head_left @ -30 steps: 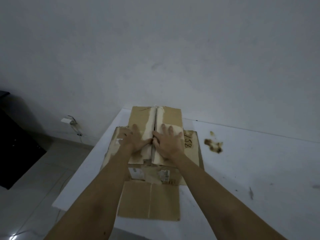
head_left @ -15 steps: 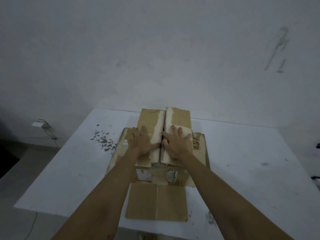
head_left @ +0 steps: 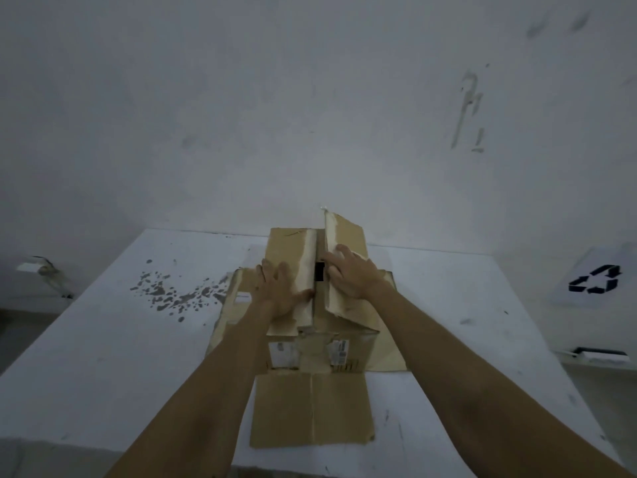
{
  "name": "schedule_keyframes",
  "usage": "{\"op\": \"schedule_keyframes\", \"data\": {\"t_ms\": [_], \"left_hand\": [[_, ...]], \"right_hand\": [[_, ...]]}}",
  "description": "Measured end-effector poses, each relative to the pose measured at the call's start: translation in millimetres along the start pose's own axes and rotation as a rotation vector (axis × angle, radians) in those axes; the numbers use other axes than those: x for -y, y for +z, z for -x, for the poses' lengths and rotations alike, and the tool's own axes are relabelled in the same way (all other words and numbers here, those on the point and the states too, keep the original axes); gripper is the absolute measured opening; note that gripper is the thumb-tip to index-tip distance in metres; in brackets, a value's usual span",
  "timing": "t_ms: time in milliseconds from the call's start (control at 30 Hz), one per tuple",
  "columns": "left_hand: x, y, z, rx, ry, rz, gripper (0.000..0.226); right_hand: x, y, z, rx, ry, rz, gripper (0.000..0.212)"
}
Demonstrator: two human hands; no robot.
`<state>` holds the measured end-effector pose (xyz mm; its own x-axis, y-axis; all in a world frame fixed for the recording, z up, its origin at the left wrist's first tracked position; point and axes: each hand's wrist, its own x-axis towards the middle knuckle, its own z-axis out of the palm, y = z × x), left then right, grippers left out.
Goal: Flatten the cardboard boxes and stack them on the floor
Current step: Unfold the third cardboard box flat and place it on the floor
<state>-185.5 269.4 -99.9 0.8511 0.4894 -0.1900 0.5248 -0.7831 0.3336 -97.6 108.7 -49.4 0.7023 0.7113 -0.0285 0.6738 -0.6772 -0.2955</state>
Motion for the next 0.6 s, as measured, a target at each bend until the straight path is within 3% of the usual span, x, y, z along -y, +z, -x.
{"op": "schedule_keyframes", "data": {"t_ms": [167,300,467,600], "left_hand": [[-14.4,-2.0,-5.1,0.017,0.064,-0.066,0.113],[-25.5,-16.8,-9.4,-0.079,0.134,-0.001,0.091],[-39.0,-64.7,-10.0,-0.216,0.073,0.095,0.067],[-56.8,-88.9,-21.2,-0.287,-0.031,-0.154,0.058]], "right_hand": [[0.3,-19.3,-8.3,-0.029,0.009,0.020,0.033],[-2.0,-40.9,-15.1,0.024,0.108,-0.056,0.017],[-7.5,-77.3,-20.1,0.153,0.240,0.209,0.047],[-17.9,-72.2,-23.9,0.142,0.348,0.448,0.053]]}}
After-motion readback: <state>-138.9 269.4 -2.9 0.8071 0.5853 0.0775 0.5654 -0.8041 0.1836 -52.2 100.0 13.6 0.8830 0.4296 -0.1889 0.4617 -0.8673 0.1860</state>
